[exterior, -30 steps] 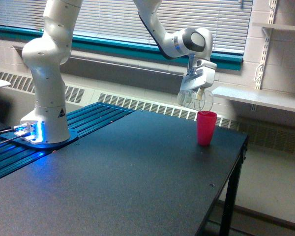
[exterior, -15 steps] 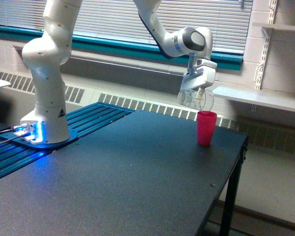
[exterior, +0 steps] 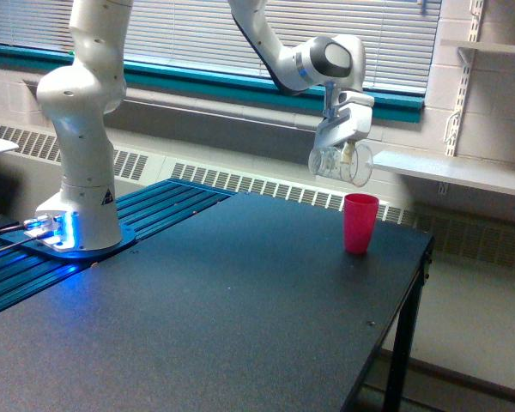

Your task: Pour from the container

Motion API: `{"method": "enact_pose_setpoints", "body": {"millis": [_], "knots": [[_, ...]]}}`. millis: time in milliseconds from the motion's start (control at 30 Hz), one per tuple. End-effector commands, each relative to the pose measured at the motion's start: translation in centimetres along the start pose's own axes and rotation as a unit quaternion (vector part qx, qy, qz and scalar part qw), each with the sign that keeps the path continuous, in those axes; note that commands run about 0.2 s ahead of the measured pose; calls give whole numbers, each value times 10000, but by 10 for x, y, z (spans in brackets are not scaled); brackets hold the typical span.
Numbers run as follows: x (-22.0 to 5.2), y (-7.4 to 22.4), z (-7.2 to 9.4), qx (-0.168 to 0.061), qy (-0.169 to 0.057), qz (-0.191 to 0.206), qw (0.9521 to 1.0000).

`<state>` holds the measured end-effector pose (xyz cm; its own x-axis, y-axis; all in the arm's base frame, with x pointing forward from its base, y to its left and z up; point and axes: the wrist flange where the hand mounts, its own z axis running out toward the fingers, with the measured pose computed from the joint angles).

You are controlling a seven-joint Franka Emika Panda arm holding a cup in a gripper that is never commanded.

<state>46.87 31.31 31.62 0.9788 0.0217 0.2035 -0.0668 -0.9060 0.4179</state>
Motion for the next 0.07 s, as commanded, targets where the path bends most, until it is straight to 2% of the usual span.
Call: {"method": "enact_pose_setpoints", "body": {"millis": [33,67], "knots": [[0,12,-4,60,63,203,9998],[0,13,-4,60,63,203,9998]]}}
